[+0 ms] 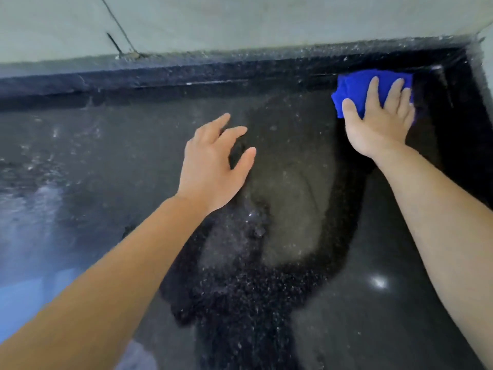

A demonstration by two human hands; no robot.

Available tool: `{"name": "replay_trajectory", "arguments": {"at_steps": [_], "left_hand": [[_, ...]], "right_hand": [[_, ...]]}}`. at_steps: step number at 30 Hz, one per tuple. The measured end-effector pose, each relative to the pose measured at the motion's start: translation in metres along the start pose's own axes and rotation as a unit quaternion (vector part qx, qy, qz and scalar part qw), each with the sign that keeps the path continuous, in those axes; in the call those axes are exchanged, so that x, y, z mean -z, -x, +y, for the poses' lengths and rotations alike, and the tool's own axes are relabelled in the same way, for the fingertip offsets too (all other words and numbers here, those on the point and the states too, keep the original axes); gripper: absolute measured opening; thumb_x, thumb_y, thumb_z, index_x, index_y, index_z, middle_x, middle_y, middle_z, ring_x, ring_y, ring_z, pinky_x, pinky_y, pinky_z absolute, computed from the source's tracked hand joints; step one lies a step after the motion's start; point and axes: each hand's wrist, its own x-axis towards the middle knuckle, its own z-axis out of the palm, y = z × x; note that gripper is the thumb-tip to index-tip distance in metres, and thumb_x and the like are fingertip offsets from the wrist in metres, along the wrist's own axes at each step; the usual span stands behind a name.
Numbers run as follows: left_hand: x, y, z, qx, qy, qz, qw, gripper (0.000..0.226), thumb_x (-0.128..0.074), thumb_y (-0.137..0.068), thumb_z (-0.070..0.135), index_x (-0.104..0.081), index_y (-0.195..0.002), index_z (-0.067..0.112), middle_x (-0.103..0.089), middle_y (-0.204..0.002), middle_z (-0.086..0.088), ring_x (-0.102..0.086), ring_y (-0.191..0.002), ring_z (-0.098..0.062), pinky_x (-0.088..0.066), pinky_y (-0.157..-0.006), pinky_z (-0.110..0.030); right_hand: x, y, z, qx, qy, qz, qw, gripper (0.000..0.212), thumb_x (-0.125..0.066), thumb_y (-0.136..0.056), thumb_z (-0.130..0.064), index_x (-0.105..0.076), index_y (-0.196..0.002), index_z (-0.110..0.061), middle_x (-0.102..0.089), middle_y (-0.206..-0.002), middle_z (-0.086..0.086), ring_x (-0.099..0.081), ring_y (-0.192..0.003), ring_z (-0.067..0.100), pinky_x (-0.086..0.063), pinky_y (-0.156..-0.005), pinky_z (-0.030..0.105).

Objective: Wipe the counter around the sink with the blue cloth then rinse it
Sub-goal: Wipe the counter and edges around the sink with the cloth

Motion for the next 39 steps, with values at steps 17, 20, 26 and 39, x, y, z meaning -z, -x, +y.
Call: {"name": "replay_trajectory", "arguments": {"at_steps": [17,20,26,39], "left_hand": [[0.067,0.101,-0.168,0.172,-0.204,0.030,0.963,0.074,-0.020,-0.097,0.067,-0.015,-0.160,0.027,-0.002,-0.168,-0.010,0.002,-0.154,-0.029,0.002,-0.121,-0.058],[0.065,0.100,-0.167,0.181,-0.205,0.034,0.961,0.075,-0.019,-0.097,0.068,-0.015,-0.160,0.027,-0.001,-0.168,-0.009,0.004,-0.155,-0.029,0.003,-0.121,-0.058],[0.066,0.100,-0.164,0.187,-0.224,0.015,0.956,0.072,-0.018,-0.099,0.067,-0.011,-0.160,0.027,0.001,-0.168,-0.010,0.004,-0.154,-0.030,0.001,-0.122,-0.060],[0.066,0.097,-0.165,0.197,-0.221,0.029,0.955,0.061,-0.018,-0.104,0.054,-0.015,-0.159,0.028,-0.002,-0.168,-0.008,0.002,-0.154,-0.030,0.002,-0.122,-0.058]], "right_hand": [[-0.045,0.082,-0.193,0.333,0.033,-0.017,0.942,0.073,-0.027,-0.098,-0.070,-0.014,-0.160,-0.035,0.001,-0.169,0.008,0.001,-0.155,0.027,-0.002,-0.124,0.042],[-0.031,0.071,-0.148,0.205,0.029,-0.031,0.978,0.075,-0.025,-0.097,-0.070,-0.008,-0.161,-0.034,0.007,-0.169,0.009,0.008,-0.155,0.027,0.001,-0.125,0.045],[-0.062,0.212,-0.118,0.360,0.010,-0.037,0.932,0.070,-0.034,-0.102,-0.057,-0.020,-0.160,-0.022,0.001,-0.167,0.019,0.005,-0.155,0.036,-0.001,-0.125,0.052],[-0.060,0.105,-0.243,0.298,0.011,0.001,0.955,0.071,-0.029,-0.099,-0.057,-0.017,-0.161,-0.025,-0.001,-0.167,0.019,0.001,-0.154,0.037,0.001,-0.125,0.050]]}}
